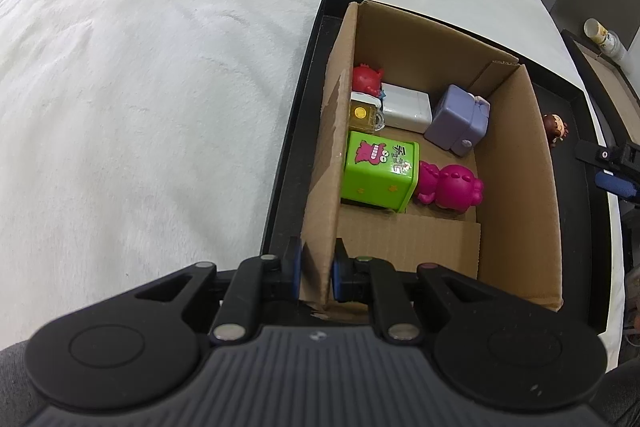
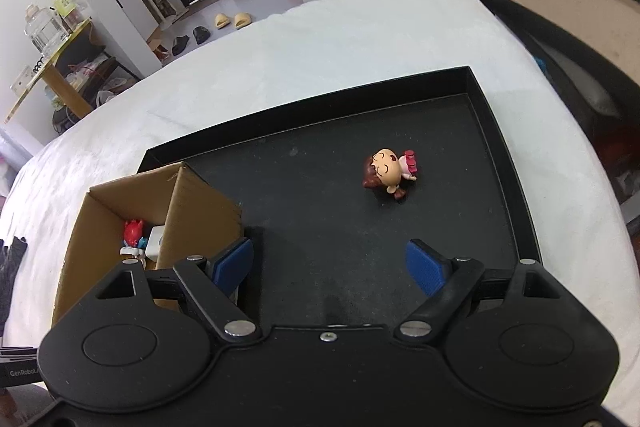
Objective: Organize rigid objects
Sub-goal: 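Lift the open right gripper out of the box toward the doll, then lower the right gripper onto the doll and close on it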
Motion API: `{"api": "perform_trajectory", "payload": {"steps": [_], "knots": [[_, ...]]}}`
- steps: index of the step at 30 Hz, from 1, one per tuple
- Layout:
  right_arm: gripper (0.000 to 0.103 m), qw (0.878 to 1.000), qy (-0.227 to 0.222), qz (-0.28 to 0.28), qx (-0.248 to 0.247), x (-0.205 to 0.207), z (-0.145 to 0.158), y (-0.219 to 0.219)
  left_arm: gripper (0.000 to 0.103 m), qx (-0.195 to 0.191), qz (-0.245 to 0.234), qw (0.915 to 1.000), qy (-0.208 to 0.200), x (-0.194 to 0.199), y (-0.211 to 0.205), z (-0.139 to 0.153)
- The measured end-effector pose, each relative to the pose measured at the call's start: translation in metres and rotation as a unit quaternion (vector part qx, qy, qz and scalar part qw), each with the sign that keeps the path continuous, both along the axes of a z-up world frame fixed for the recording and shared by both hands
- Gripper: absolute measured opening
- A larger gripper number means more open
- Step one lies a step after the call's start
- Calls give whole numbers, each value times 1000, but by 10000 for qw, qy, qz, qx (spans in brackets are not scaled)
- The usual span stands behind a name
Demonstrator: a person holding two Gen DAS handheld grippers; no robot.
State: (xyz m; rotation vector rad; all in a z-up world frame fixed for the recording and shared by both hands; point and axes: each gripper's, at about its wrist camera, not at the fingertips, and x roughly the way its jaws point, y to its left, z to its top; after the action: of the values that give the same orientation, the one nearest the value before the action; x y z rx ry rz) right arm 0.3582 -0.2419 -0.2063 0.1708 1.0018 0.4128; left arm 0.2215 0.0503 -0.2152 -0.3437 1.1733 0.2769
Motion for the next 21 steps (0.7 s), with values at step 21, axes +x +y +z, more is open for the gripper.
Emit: {"api": "perform_trajectory", "payload": {"steps": [21], "knots": [[83, 9983, 28, -339, -477, 62, -36, 6, 13, -1, 187, 9997, 144, 7, 1, -2]]}}
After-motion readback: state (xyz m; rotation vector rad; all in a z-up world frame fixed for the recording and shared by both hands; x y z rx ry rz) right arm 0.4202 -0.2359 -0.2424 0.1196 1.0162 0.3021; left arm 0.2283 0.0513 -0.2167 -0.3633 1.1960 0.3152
